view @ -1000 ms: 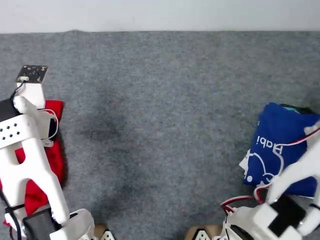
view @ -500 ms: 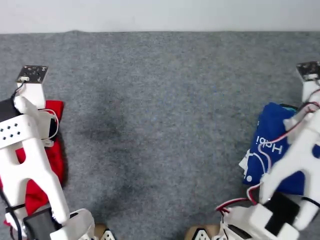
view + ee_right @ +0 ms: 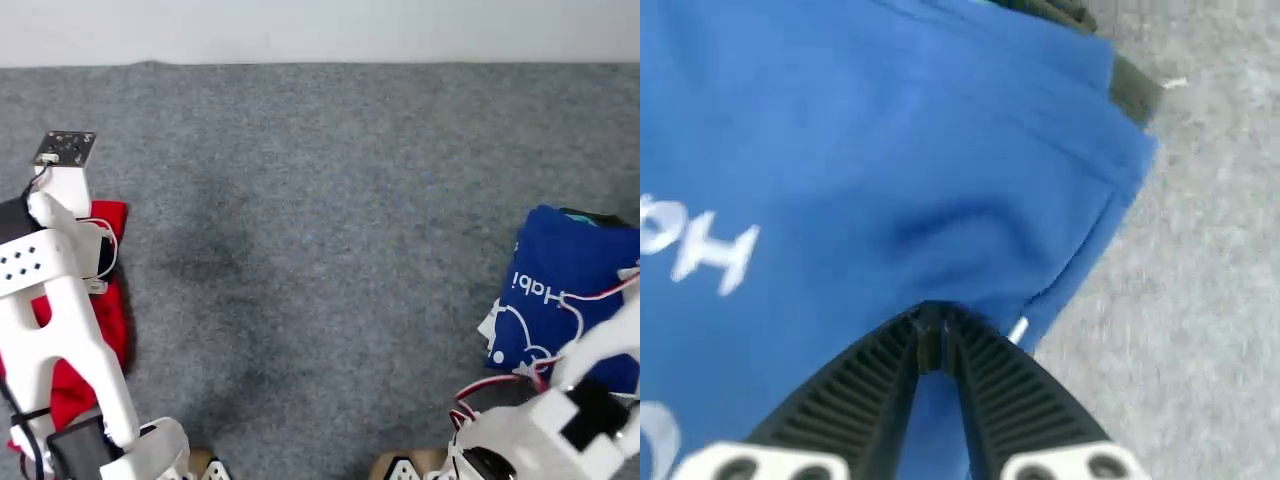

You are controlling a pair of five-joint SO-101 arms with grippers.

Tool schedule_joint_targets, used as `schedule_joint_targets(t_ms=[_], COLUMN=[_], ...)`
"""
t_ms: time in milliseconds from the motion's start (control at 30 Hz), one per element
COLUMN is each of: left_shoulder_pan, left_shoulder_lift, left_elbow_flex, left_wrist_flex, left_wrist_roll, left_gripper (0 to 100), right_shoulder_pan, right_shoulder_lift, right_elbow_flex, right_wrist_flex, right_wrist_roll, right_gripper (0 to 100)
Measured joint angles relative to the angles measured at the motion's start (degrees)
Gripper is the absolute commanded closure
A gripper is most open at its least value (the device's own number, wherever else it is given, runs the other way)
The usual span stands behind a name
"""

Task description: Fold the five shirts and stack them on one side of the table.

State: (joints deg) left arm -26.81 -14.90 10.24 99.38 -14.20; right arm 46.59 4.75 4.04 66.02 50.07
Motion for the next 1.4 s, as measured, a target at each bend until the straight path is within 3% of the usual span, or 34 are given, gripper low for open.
schedule_joint_targets(t_ms=[200, 433, 600, 867, 1067, 1233, 1400], left_shoulder_pan=[0.0, 0.0, 0.0, 0.0, 0.0, 0.0, -5.2], left_shoulder_lift=[0.0, 0.0, 0.0, -0.4, -7.2, -11.4, -12.6], left_elbow_flex=[2.5, 2.6, 2.6, 2.6, 2.6, 3.8, 9.0], left_wrist_flex=[-0.1, -0.1, -0.1, -0.1, -0.1, 0.0, 0.0], left_wrist_roll=[0.0, 0.0, 0.0, 0.0, 0.0, -4.5, -7.4], left_gripper=[100, 100, 100, 100, 99, 87, 79], right_shoulder_pan=[2.5, 1.1, -5.6, -14.7, -18.8, -20.7, -20.7], right_shoulder_lift=[7.2, 2.1, -3.8, -4.3, -12.2, -17.7, -20.8], right_elbow_flex=[0.1, -5.0, -5.3, 3.9, 4.5, 4.5, 4.5], right_wrist_flex=[-9.1, 2.6, 13.4, 11.9, 21.5, 28.3, 34.2], right_wrist_roll=[0.3, 0.3, -0.1, -8.3, -11.2, -11.4, -11.4], right_gripper=[98.9, 98.9, 98.9, 98.9, 98.9, 98.9, 98.9])
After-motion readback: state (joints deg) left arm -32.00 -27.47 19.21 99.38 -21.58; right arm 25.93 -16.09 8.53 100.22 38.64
